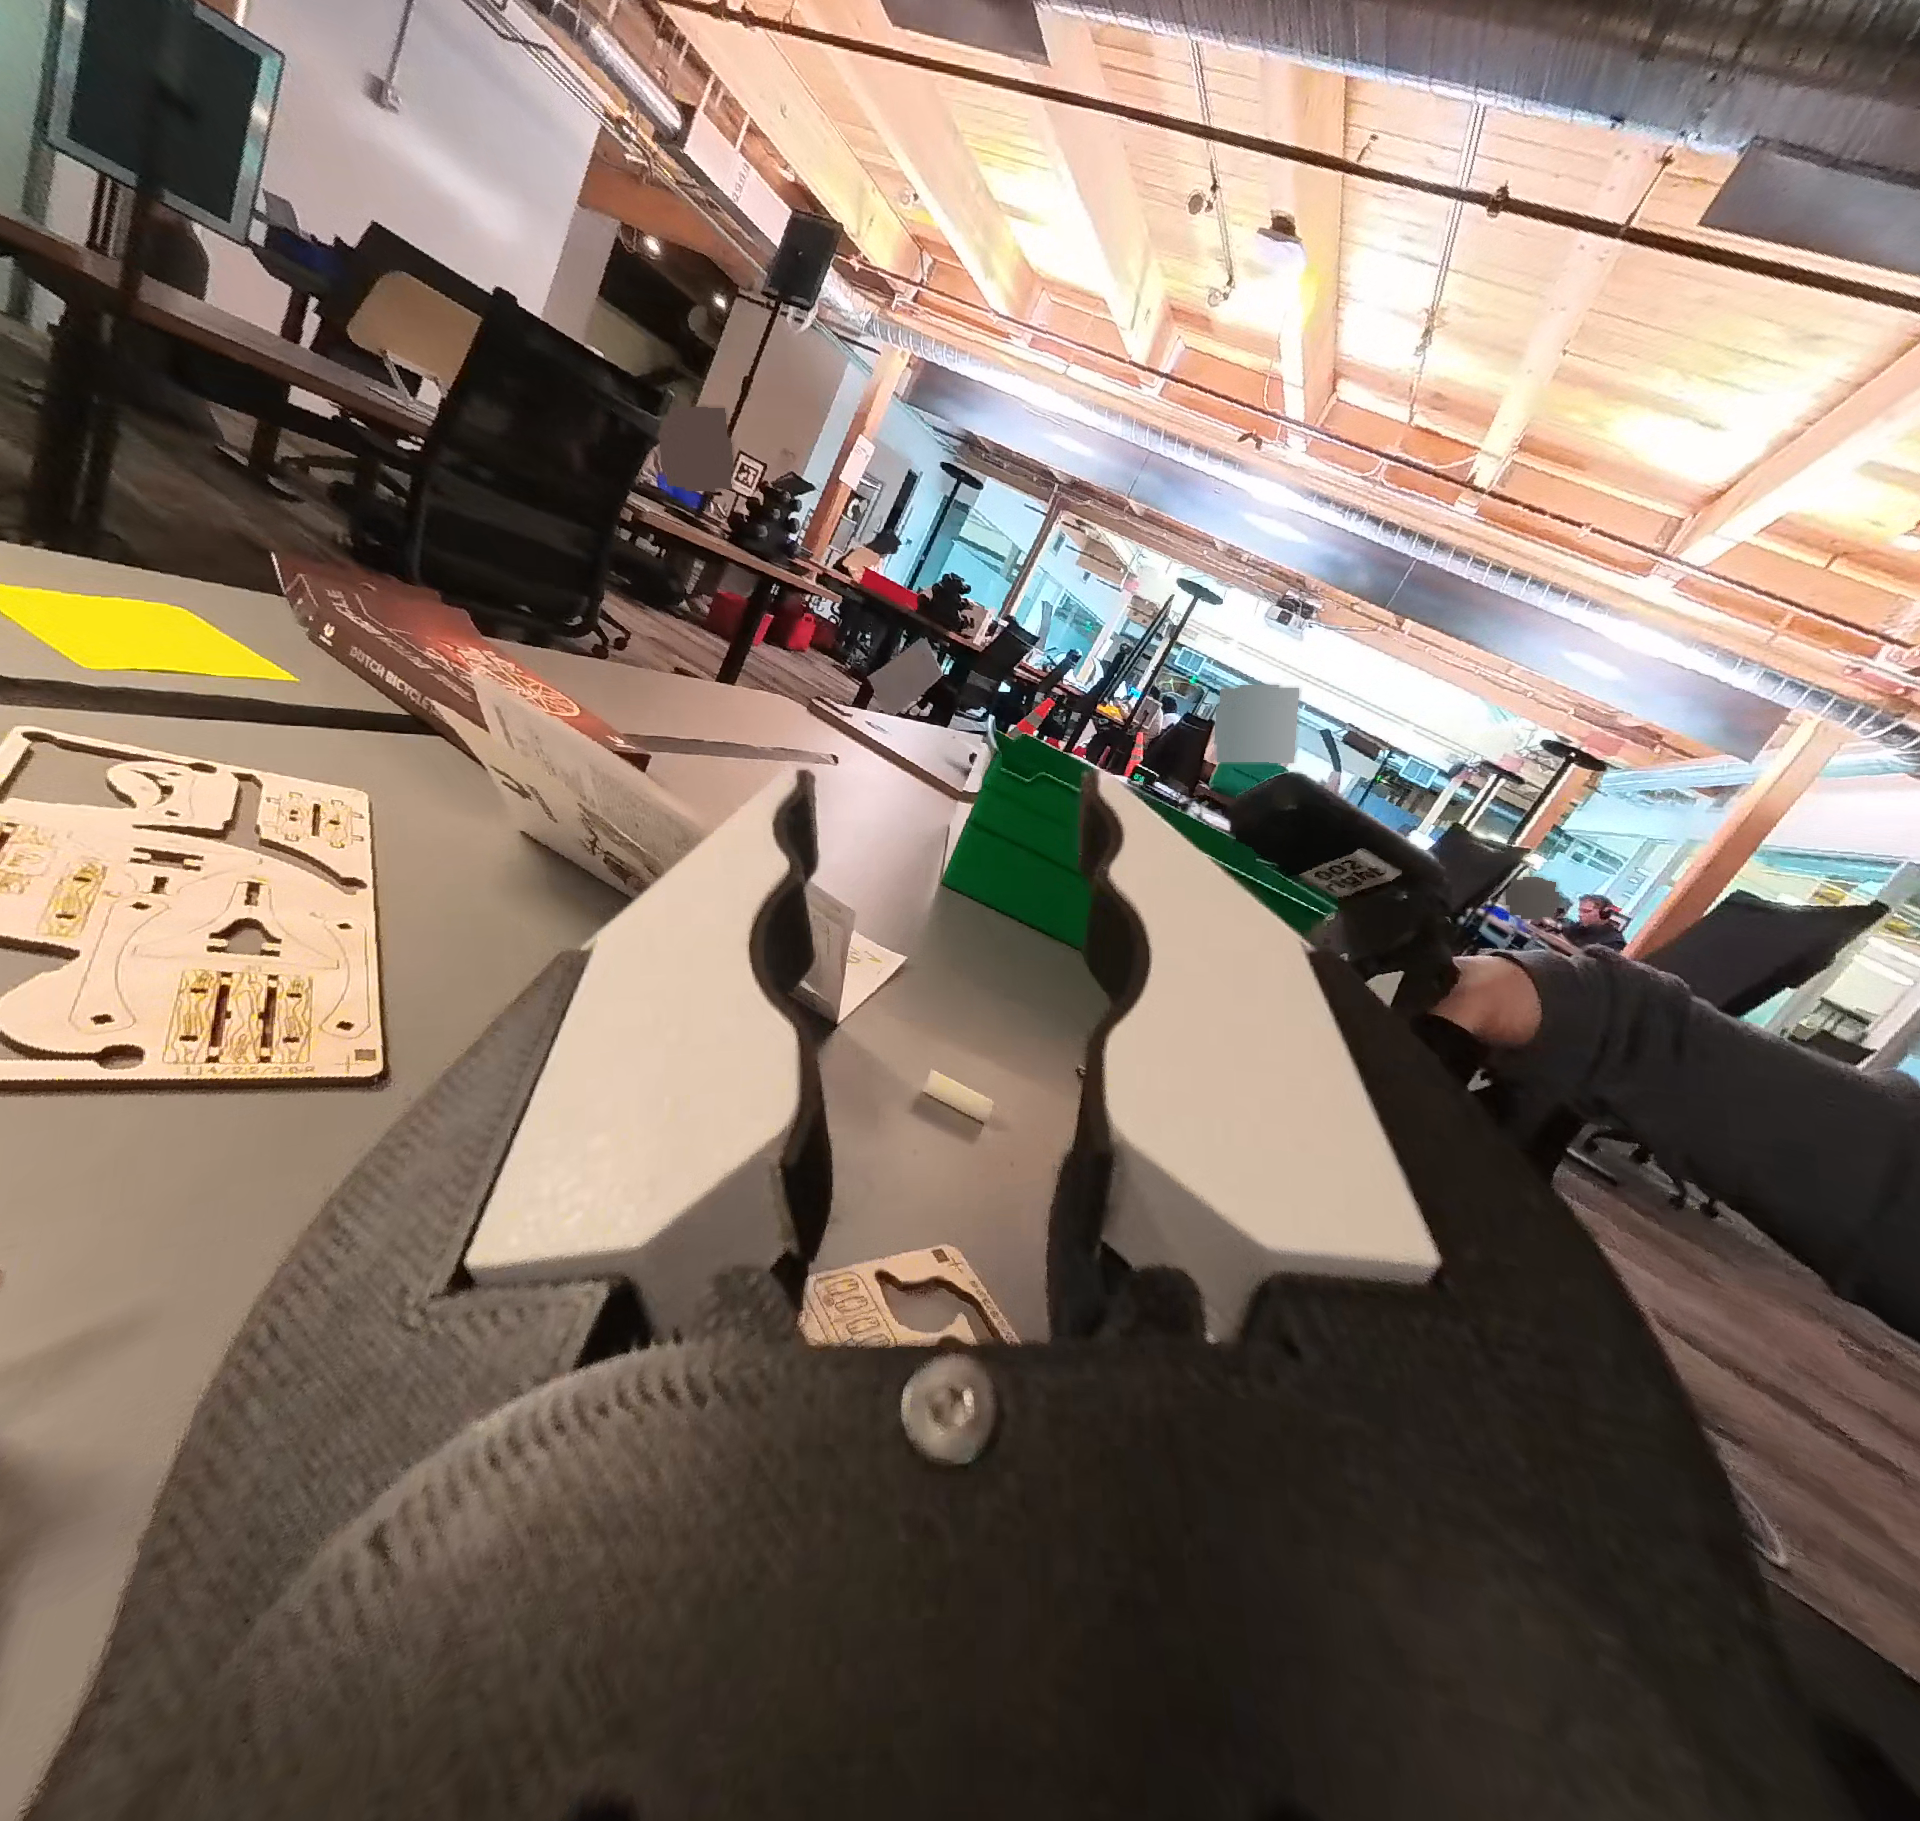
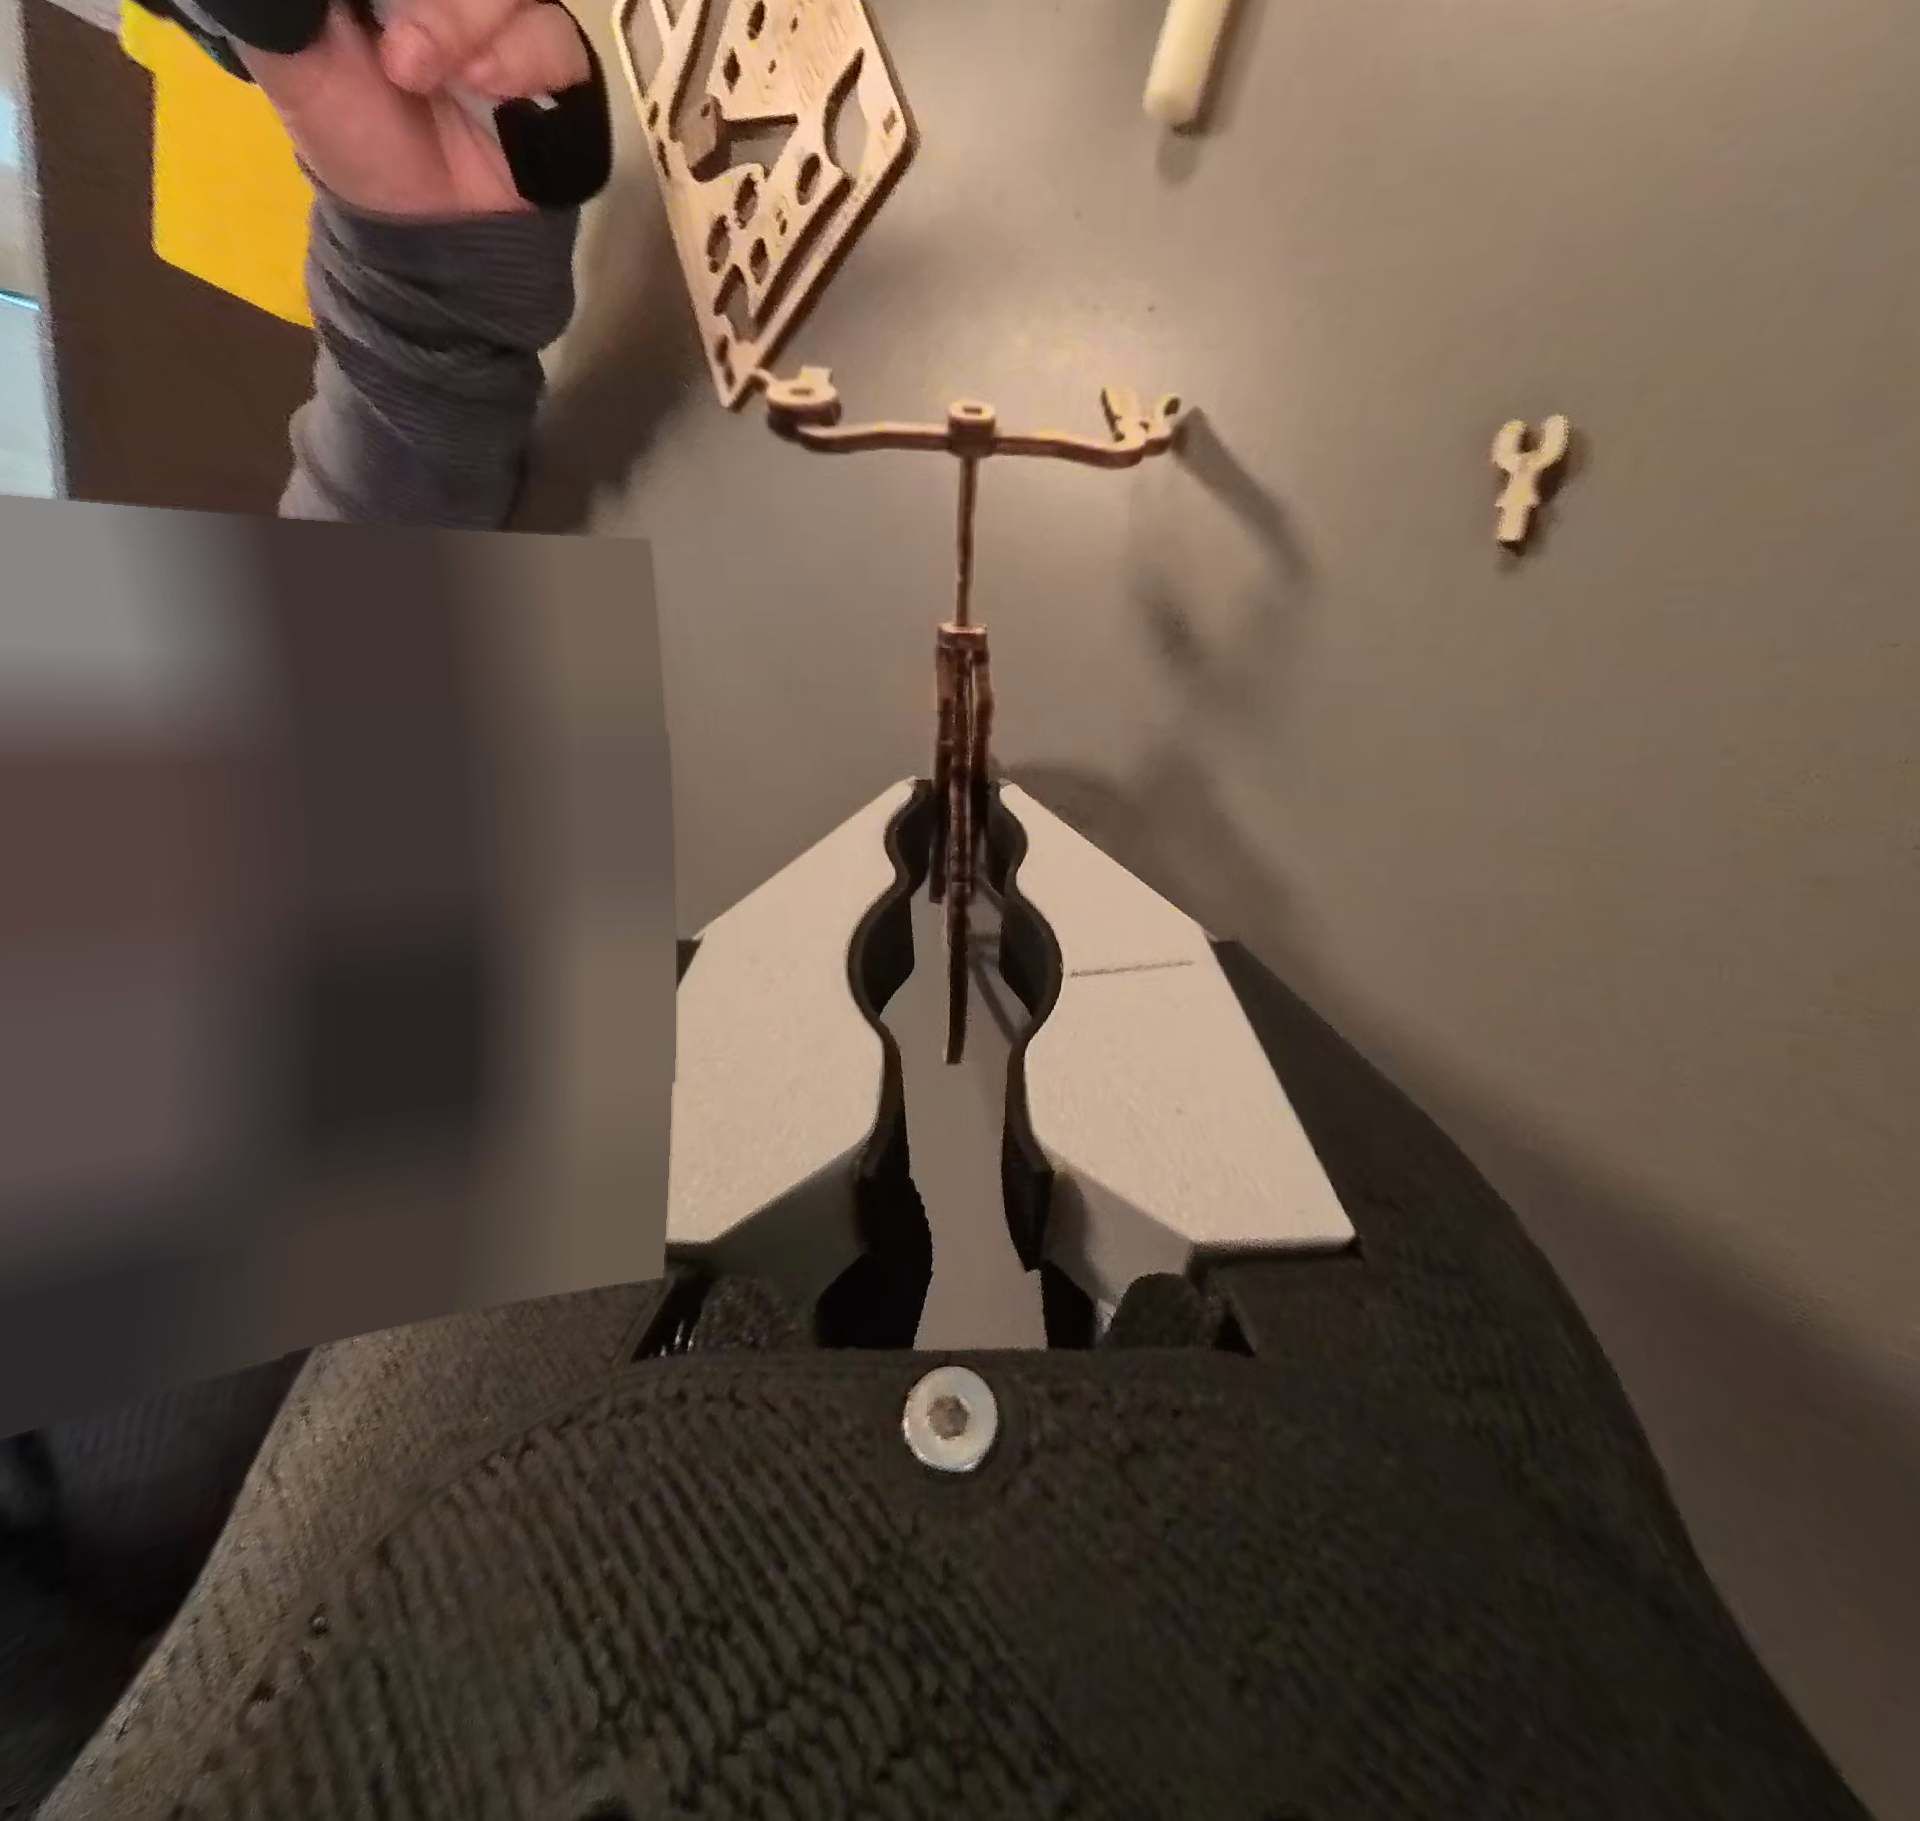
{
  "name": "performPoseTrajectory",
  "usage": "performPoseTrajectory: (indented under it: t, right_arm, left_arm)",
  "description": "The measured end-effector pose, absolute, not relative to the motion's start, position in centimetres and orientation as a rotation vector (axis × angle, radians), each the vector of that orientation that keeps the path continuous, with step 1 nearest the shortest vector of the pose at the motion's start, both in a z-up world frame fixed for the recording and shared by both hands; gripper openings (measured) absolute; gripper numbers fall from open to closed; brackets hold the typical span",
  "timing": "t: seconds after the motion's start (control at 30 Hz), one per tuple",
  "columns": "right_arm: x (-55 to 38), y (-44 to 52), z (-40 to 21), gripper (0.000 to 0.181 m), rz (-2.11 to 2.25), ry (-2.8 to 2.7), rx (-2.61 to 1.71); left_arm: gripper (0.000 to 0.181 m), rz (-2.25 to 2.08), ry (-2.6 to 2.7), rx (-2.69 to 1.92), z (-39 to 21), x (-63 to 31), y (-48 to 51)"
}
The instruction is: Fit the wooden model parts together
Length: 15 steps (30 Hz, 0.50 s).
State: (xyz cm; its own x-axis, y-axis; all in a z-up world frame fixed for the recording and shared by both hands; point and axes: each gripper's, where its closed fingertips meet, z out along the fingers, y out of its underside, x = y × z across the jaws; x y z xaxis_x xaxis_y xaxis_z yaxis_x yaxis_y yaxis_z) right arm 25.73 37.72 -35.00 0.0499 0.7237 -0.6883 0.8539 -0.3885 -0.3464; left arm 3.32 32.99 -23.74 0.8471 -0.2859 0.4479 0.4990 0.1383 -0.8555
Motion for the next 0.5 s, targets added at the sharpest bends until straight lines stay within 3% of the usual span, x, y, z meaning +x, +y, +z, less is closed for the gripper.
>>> performPoseTrajectory:
  t: [0.03, 0.23, 0.5]
  right_arm:
    - [26.0, 38.0, -35.1, 0.008, -1.237, 1.656, 2.172]
    - [27.1, 38.9, -35.1, 0.009, -1.211, 1.675, 2.212]
    - [27.6, 38.9, -35.5, 0.024, -1.209, 1.635, 2.225]
  left_arm:
    - [0.05, -0.576, -0.192, -1.321, -23.9, 3.4, 33.1]
    - [0.048, -0.597, -0.188, -1.336, -24.4, 3.7, 33.4]
    - [0.047, -0.581, -0.166, -1.368, -24.9, 4.1, 33.7]
